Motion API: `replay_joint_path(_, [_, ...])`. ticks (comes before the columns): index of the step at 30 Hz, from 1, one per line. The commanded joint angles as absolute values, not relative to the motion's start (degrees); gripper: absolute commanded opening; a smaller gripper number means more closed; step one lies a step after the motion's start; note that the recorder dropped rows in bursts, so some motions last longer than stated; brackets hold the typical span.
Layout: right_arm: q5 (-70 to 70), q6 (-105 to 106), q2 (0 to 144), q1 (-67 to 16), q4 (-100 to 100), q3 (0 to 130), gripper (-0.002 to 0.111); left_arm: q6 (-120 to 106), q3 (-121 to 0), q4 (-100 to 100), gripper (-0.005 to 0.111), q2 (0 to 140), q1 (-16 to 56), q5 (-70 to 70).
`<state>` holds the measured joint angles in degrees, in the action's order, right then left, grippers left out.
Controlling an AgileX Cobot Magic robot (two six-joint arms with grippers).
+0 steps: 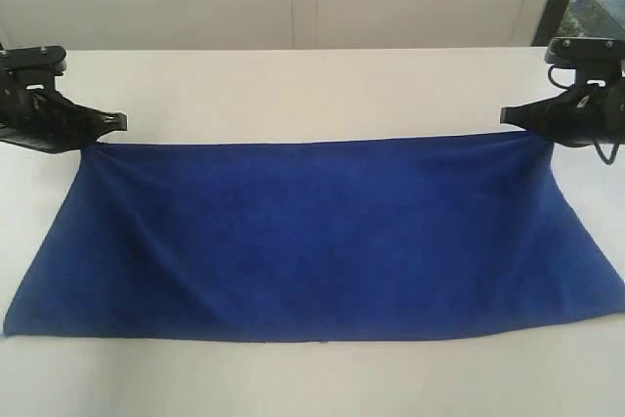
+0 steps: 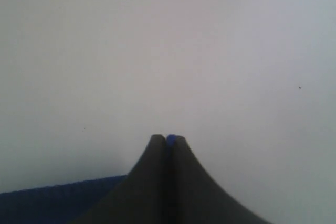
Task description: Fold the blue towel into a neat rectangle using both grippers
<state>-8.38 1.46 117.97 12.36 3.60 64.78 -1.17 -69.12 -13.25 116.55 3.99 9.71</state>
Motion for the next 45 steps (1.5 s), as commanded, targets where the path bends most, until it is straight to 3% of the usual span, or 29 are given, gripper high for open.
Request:
replay_joint_path(1, [-9.6, 1.5, 118.9, 12.7, 2.9, 65.5, 0.000, -1.0, -70.1, -13.3, 0.000, 117.2, 4.1, 8.9])
replay_joint_path(3, [-9.7, 1.5, 119.3, 12.7, 2.9, 65.5, 0.002, -1.0, -70.1, -13.3, 0.002, 117.3, 4.1, 8.9])
replay_joint_path(5, [-9.7, 1.5, 119.4, 12.7, 2.9, 65.5, 0.008, -1.0, -70.1, -13.3, 0.012, 117.3, 4.1, 8.9])
replay_joint_path(11, [-9.8, 1.4, 119.4, 12.7, 2.9, 65.5, 0.046, -1.0, -70.1, -13.3, 0.055, 117.3, 4.1, 8.6])
replay_joint_path(14, [-8.8, 1.1, 119.1, 12.7, 3.1, 65.5, 0.058, -1.0, -70.1, -13.3, 0.063, 117.3, 4.1, 7.1])
replay_joint_path(24, [2.1, 0.0, 110.6, 12.7, 3.2, 65.5, 0.060, -1.5, -70.1, -13.3, 0.063, 110.0, 4.1, -0.8])
replay_joint_path(28, [11.3, 0.0, 107.2, 12.7, 3.1, 65.5, 0.052, -3.8, -70.1, -13.3, 0.061, 106.3, 4.1, -8.5])
replay_joint_path(31, [17.4, 0.0, 106.8, 12.7, 3.1, 65.5, 0.036, -5.5, -70.1, -13.3, 0.051, 105.1, 4.1, -15.2])
replay_joint_path(37, [31.6, 0.0, 106.4, 12.7, 3.1, 65.3, 0.000, -6.3, -69.5, -13.3, 0.013, 104.9, 4.1, -28.3])
replay_joint_path(39, [33.1, 0.0, 105.2, 12.7, 3.1, 64.1, 0.000, -6.3, -68.4, -13.4, 0.000, 104.1, 4.1, -30.8])
replay_joint_path(45, [33.2, 0.0, 96.9, 12.7, 3.1, 57.0, 0.000, -6.0, -60.8, -13.3, 0.000, 98.2, 4.1, -30.9])
